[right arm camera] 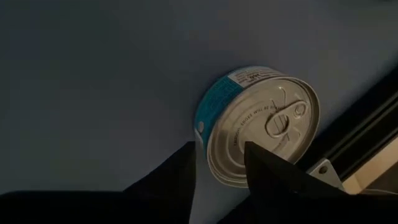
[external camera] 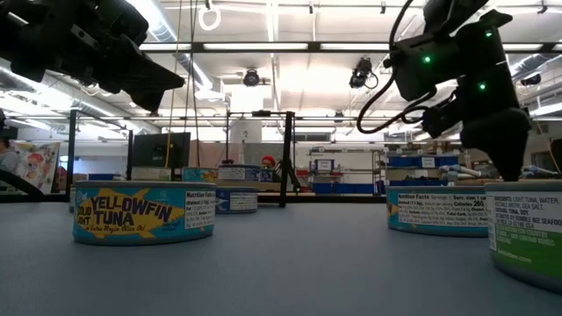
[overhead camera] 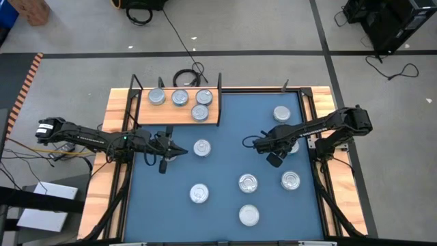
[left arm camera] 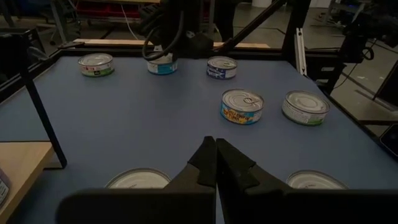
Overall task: Stack canned seafood by type on shelf
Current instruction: Stack the yellow blue tuna can on top of the other yellow blue tuna can on the shelf
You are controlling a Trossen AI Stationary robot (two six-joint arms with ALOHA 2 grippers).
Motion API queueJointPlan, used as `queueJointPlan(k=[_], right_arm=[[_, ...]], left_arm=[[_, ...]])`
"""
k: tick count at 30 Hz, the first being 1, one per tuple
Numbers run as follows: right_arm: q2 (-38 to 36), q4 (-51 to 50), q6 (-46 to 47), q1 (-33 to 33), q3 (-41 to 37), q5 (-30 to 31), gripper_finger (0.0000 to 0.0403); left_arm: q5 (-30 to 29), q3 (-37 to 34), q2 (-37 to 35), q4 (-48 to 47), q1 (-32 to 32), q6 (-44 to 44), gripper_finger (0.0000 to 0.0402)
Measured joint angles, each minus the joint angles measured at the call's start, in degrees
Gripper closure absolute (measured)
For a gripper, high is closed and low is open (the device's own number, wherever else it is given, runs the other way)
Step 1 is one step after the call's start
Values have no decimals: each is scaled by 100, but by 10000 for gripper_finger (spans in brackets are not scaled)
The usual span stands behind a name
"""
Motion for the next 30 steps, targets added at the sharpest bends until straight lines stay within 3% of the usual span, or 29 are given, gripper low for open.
queueJointPlan(k=[13, 18, 25, 30], right_arm=[[0, 704, 197, 184, -2, 27, 254], [0, 400, 605, 360, -4, 334, 252], [0, 246, 1025, 543, -7, 297, 252], [0, 1425, 593, 780, -7, 73, 254]], left_arm=[[131, 0, 0, 12, 0, -7, 398], [227, 0, -2, 9, -2, -19, 398], [352, 0, -2, 7, -2, 15, 398], [496, 0, -2, 4, -2, 20, 398]])
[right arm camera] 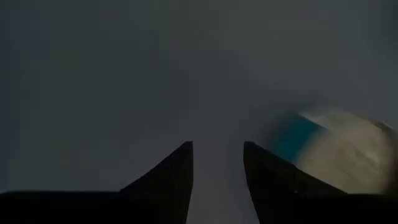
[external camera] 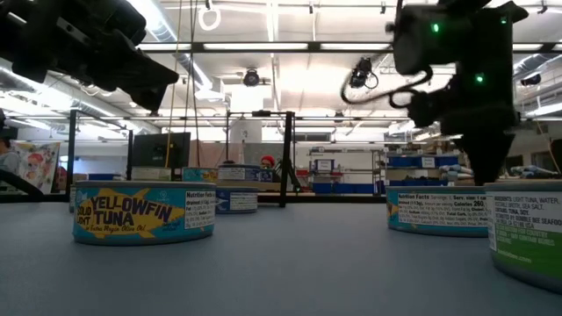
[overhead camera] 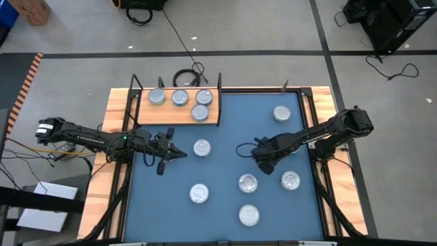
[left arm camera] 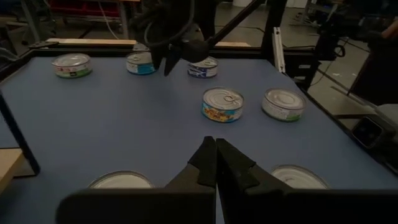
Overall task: Stack canned seafood by type on shelf
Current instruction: Stack the yellow blue tuna can on top of the other yellow blue tuna can on the shelf
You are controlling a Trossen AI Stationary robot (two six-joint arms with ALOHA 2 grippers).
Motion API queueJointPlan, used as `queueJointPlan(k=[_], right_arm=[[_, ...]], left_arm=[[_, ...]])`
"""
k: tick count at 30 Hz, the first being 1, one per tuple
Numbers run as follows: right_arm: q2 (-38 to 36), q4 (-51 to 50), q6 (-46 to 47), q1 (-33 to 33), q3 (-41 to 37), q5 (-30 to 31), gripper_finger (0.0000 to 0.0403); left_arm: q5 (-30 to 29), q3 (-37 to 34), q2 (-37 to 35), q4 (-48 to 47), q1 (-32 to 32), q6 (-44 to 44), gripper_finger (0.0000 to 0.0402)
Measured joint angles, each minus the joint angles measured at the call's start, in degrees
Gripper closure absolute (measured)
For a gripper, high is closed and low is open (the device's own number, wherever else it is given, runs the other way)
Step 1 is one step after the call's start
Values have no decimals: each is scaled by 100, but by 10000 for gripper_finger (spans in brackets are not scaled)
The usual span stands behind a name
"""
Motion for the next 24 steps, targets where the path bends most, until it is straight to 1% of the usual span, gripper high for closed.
queueJointPlan(k=[7, 12, 14, 18, 24], right_arm=[[0, 1658, -295, 244, 0, -433, 255], [0, 2535, -403, 323, 1, -1030, 263], [2, 2679, -409, 325, 2, -1163, 269], [75, 2712, -400, 312, 2, -1199, 283], [336, 2893, -439, 299, 2, -1395, 314]], left_arm=[[74, -4, 0, -203, 0, 0, 398], [80, -4, 0, -203, 0, -4, 398], [92, -4, 0, -210, 0, 20, 398], [92, -4, 0, -212, 0, 144, 398], [93, -4, 2, -235, 1, 307, 398]])
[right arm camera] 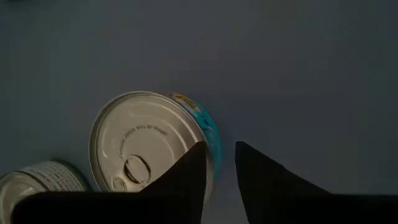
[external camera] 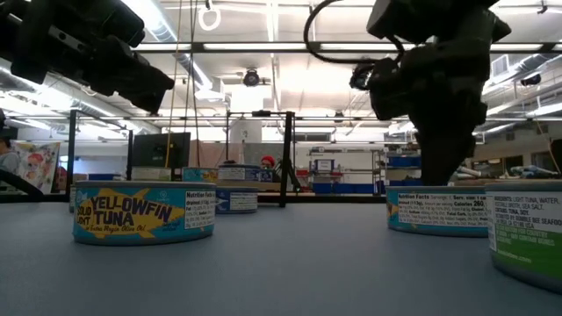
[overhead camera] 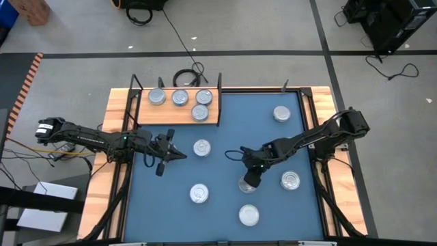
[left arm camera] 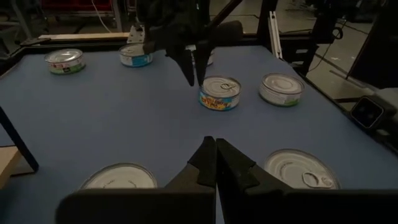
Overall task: Stack canned seafood by type on shelf
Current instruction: Stack the yellow blue tuna can on top of the other yellow blue tuna can on the shelf
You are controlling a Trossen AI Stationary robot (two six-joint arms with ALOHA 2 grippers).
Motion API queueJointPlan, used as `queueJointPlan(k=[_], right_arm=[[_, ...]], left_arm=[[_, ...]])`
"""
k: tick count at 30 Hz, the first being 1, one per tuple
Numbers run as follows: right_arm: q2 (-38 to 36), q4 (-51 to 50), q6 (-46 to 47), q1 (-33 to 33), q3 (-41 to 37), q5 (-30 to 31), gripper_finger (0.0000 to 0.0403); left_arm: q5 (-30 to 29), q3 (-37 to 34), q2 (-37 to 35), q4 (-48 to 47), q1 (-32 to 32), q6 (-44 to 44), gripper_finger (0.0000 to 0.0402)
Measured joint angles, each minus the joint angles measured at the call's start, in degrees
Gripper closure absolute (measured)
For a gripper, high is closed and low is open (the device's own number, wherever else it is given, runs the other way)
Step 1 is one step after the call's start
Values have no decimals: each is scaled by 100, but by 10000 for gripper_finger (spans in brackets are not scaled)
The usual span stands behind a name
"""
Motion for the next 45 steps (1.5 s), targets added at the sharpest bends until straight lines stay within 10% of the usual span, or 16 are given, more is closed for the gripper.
queueJointPlan(k=[9, 23, 45], right_arm=[[177, 393, -20, -38, 20, -8, 395], [184, 867, 913, -541, -7, 1117, 400], [796, 2516, -534, -1187, -1, 284, 398]], left_arm=[[16, 0, 40, -16, -1, 324, 398], [-270, 0, 402, -46, -5, 627, 398], [-922, 123, 2384, 1603, -221, 1176, 394]])
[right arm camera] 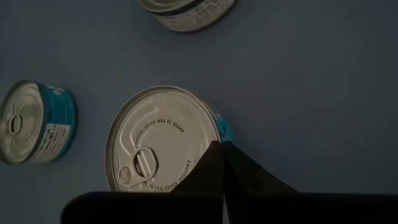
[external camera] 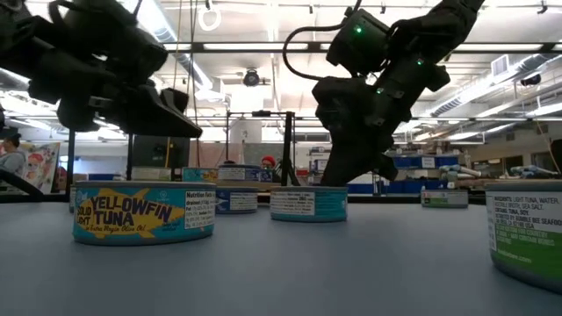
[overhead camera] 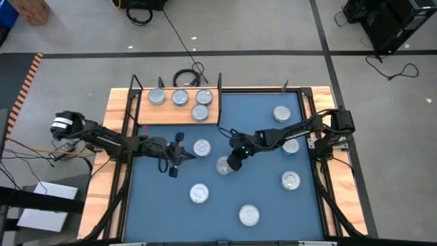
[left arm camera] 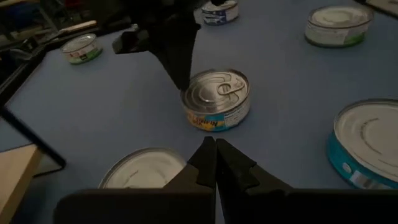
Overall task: Stack canned seafood by type on shelf
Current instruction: Stack the yellow blue tuna can on top of the other yellow blue tuna can on the shelf
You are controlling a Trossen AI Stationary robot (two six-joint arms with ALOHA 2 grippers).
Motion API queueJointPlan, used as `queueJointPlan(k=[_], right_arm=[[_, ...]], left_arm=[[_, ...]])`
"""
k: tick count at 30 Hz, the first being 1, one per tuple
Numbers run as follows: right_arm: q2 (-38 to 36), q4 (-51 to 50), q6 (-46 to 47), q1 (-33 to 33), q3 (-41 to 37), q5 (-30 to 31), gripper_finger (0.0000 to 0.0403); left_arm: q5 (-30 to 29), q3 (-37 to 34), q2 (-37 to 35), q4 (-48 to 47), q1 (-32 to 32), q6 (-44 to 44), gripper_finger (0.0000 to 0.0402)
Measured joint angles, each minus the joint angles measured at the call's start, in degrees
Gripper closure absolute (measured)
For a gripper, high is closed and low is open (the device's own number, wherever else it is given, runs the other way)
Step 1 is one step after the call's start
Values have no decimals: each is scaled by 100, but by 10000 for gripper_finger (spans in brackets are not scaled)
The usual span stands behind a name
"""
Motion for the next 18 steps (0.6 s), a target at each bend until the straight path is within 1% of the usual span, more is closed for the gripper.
queueJointPlan(k=[2, 4, 9, 14, 18], right_arm=[[-23, 154, -121, 26, -14, 16, 395], [-49, 286, -271, 31, -11, 88, 384], [-130, 166, -791, 39, -8, 434, 335], [-275, 148, -1348, 93, 1, 669, 280], [-355, 65, -1582, 207, 1, 690, 253]], left_arm=[[41, 158, 217, -2, -71, 64, 388], [178, 354, 465, -5, -176, 370, 379], [230, 1073, 1037, -139, -480, 1035, 347], [219, 1819, 1551, -902, -625, 1728, 315], [207, 2327, 2088, -1395, -665, 2014, 300]])
